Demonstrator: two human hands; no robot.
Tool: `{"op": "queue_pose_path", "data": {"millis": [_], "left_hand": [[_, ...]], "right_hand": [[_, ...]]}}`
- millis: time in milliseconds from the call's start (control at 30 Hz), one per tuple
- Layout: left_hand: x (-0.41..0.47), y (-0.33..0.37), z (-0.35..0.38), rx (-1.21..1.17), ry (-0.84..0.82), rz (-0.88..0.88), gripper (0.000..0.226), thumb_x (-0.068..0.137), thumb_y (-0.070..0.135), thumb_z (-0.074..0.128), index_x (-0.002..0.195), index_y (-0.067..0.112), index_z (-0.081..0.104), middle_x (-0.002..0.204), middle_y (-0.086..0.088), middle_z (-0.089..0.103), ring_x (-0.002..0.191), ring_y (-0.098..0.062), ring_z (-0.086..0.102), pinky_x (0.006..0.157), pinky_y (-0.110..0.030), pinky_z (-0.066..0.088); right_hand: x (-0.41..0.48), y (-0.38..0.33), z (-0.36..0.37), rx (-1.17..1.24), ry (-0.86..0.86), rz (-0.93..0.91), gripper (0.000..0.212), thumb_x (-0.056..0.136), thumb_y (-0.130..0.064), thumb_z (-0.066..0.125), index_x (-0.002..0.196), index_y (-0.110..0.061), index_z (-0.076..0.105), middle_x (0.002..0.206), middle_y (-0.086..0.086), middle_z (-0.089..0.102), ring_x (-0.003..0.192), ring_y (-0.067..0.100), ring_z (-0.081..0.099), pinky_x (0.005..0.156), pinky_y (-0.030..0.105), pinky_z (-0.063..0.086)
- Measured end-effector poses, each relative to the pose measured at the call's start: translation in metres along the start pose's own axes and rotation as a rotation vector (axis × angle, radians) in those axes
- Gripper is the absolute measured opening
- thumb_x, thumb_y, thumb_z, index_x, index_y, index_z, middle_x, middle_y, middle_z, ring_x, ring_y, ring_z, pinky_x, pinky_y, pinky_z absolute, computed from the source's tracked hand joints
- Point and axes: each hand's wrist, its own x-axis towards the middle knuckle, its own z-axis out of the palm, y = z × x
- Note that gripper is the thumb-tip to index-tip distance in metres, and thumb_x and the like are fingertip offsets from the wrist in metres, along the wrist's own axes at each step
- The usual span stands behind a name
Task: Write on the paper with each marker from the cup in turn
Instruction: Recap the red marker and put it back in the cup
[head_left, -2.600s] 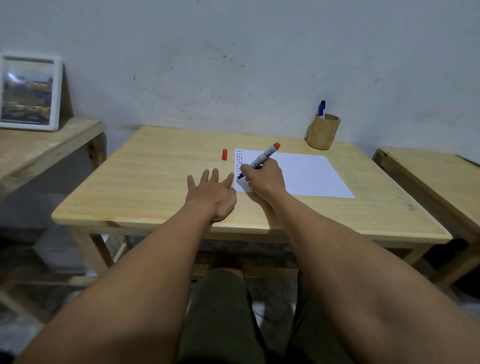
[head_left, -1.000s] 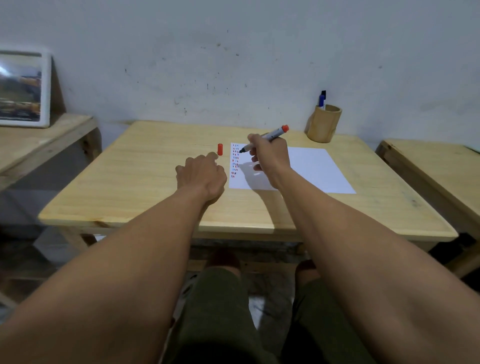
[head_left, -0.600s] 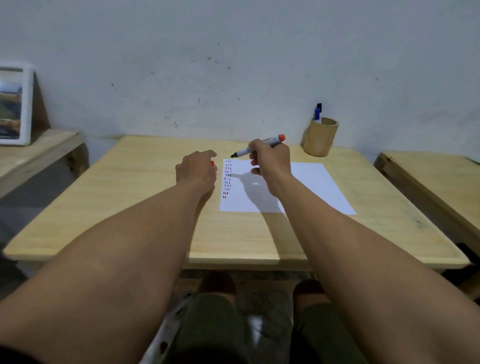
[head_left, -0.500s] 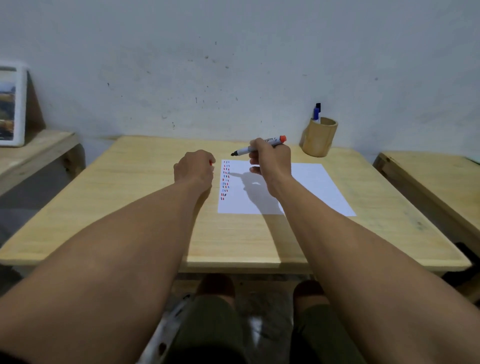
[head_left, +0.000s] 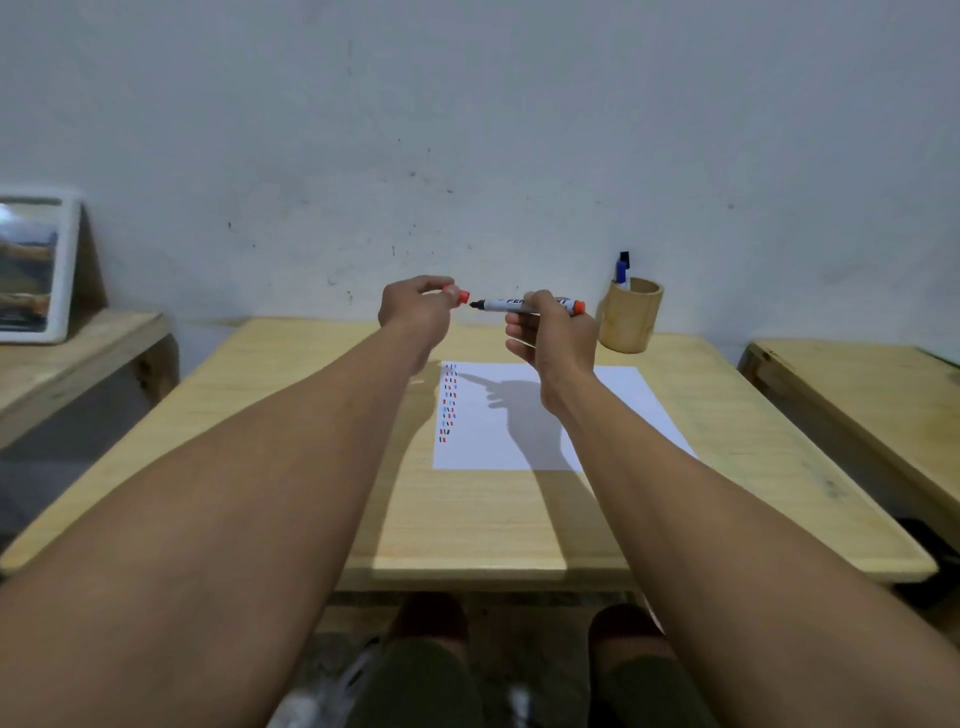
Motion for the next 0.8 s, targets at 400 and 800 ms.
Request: {"op": "queue_pose_path", "data": {"millis": [400, 800], "left_hand": [[-0.020, 0.034, 0.013, -0.038, -0.127, -0.100, 0.012, 0.097, 0.023, 0.063, 0.103, 0.025, 0.073, 0.095, 0.004, 0.074, 0.088, -0.013, 0.060, 0.067, -0.026, 0.045], [-0.011, 0.045, 0.023, 0.060, -0.177, 0.110, 0.020, 0.095, 0.024, 0.066, 0.112, 0.028, 0.076, 0.102, 0.004, 0.072, 0.087, -0.013, 0.062, 0.074, -0.026, 0.052]], "right_hand": [[0.005, -0.018, -0.012, 0.085, -0.032, -0.006, 0.007, 0.091, -0.011, 0.065, 0.086, -0.007, 0.068, 0.076, 0.013, 0.072, 0.063, 0.018, 0.067, 0.058, 0.027, 0.057], [0.025, -0.013, -0.035, -0.464, -0.202, -0.157, 0.012, 0.090, -0.019, 0.074, 0.100, -0.013, 0.078, 0.080, 0.000, 0.072, 0.064, 0.010, 0.061, 0.059, 0.023, 0.050]]}}
